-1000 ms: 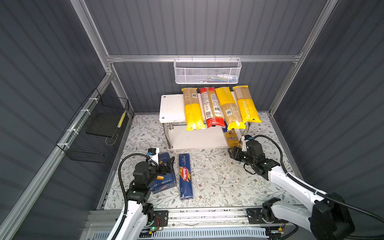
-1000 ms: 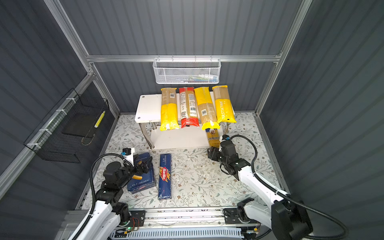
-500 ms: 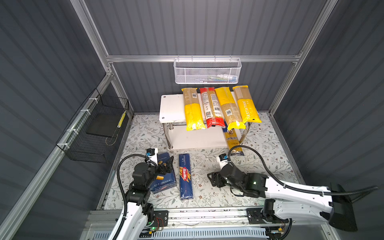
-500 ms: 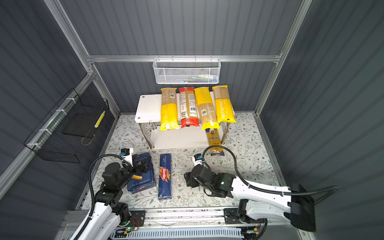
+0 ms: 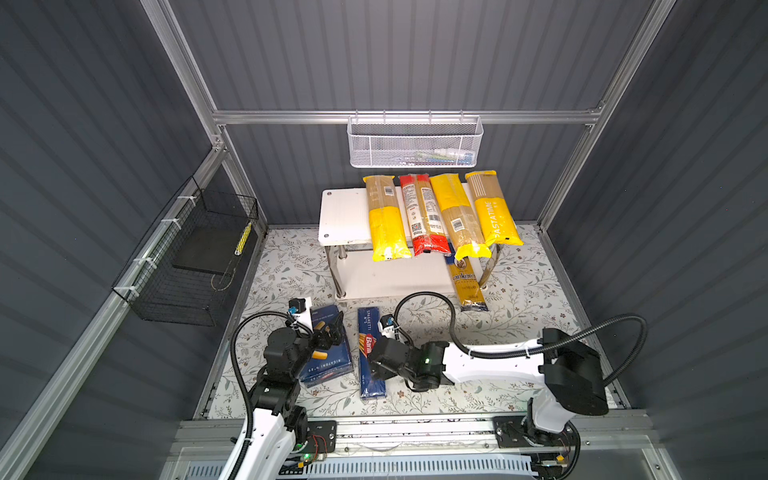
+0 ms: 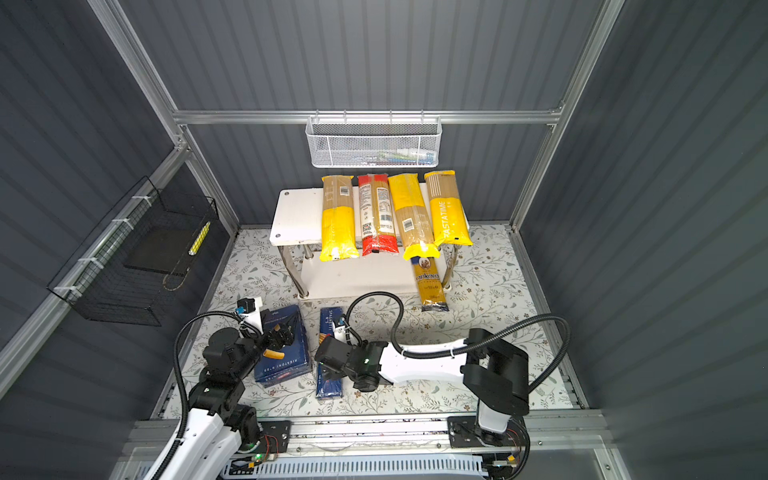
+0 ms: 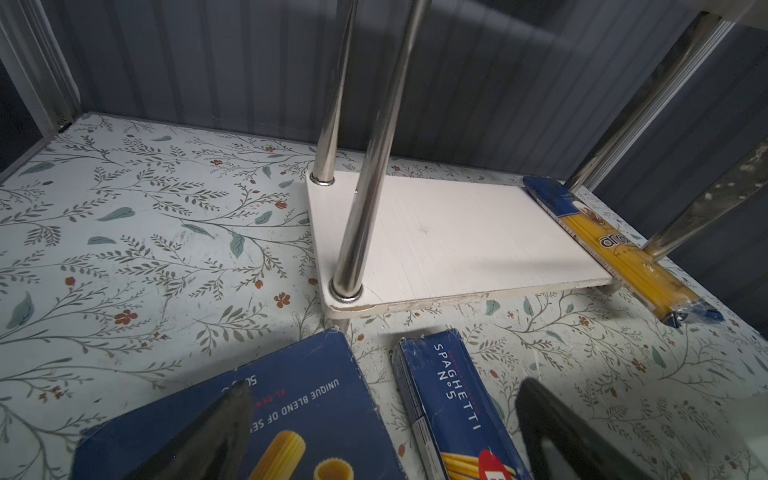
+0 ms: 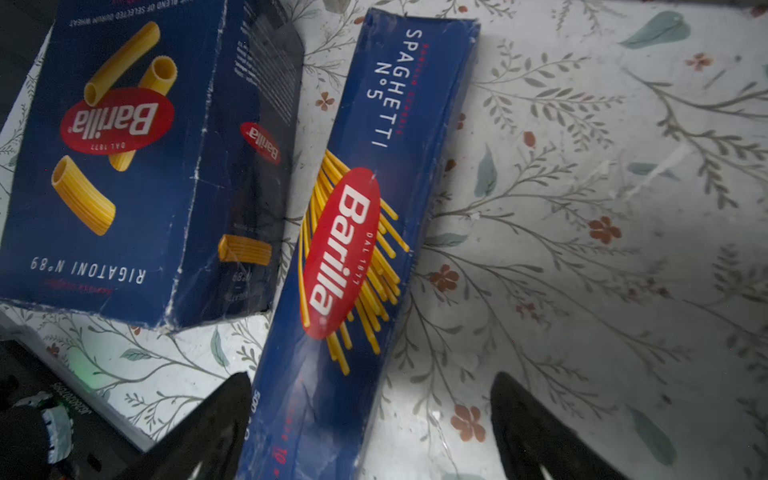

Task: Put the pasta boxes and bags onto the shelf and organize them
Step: 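Move the open right gripper over the blue Barilla Spaghetti No.5 box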

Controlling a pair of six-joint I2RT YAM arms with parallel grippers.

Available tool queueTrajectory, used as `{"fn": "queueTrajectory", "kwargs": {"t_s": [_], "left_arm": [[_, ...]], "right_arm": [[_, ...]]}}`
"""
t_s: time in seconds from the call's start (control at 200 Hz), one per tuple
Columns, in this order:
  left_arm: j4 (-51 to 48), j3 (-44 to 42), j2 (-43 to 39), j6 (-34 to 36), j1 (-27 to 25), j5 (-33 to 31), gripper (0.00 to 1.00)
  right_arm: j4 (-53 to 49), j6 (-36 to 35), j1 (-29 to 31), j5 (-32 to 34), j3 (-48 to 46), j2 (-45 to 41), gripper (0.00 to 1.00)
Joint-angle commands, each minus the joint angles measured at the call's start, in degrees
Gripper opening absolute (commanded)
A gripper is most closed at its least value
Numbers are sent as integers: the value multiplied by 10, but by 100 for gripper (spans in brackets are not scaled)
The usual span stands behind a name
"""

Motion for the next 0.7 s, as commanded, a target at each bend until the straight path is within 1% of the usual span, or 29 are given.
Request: {"fn": "queueTrajectory", "kwargs": {"t_s": [0.0, 0.175, 0.365, 0.53, 0.56, 0.695], "left_arm": [[-7, -4, 0, -6, 1, -7, 100], [-5, -2, 7, -5, 1, -3, 100], [-4, -3, 4, -4, 1, 2, 100], [-2, -2, 8, -2, 1, 5, 99], [-1, -2, 9, -2, 1, 6, 100], [0, -2, 10, -1, 1, 10, 100]], "right_arm": [[8, 0, 13, -11, 31, 31, 91], [-35, -1, 13, -7, 89, 95, 93], [-74, 2, 14, 5, 122, 135, 94], [-92, 6, 13, 18, 122, 141, 95], [-112, 8, 13, 21, 121, 141, 95], [-139, 11, 13, 25, 113, 127, 95]]}}
